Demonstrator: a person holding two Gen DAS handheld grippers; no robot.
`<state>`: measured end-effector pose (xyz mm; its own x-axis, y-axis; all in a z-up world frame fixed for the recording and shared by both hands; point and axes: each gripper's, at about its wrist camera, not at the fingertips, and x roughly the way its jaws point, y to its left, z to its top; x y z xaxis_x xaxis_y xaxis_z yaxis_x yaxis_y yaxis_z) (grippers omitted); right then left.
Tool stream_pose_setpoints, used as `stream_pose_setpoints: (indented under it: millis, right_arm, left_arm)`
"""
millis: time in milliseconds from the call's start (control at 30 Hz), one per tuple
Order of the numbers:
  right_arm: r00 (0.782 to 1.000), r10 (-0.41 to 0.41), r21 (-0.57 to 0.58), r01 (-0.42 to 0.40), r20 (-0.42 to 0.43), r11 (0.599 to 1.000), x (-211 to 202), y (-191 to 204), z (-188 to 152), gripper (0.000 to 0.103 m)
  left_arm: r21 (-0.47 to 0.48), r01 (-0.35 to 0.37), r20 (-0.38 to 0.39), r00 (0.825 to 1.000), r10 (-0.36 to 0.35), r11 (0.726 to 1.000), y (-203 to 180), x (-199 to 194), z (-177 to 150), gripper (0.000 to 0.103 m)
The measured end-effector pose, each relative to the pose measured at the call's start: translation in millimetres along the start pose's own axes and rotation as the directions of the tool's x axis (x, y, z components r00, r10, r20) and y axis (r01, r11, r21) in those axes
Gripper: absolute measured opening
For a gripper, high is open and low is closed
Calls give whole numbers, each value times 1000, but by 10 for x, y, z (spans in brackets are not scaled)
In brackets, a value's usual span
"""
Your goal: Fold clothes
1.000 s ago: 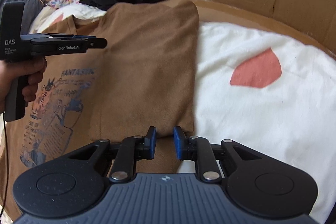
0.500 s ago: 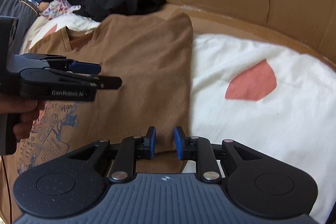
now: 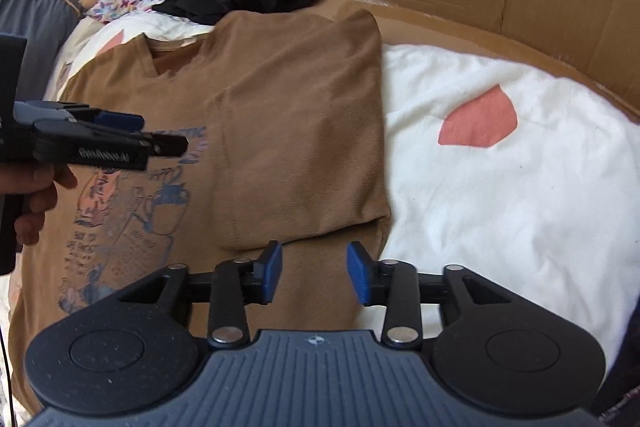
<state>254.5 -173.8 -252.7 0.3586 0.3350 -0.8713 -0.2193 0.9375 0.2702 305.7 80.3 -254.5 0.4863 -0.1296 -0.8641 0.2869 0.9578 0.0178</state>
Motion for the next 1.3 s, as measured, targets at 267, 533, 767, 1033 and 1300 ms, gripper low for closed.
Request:
stream_pose_setpoints:
  millis: [267,533,767,1033,1300]
  right_arm:
    - [1000,-15,-38,15,12,999,-366,284,106,60]
    - [996,-19,-66,24,89,998,-647,528,359,79]
    - [991,-20,-84,32,135,996,-580,625,364,79]
    - [984,-45,-166,74,174,983,-334,726,330,79]
    - [985,-13,-146,38,173,989,-103,1037,395,79]
  left_arm:
    - [-11,-50,16,999,50,999,404,-410,110,87]
    - [-164,-67,39,996,75,984,1029,-585,-28,89]
    - [-241,-104,25,993,114,965,1426,-630,-277,92]
    - [-343,-133,4,990,143,930,1750,-684,-687,92]
    - [-517,-195,-12,975,221,833,2315,-885,-1052,92]
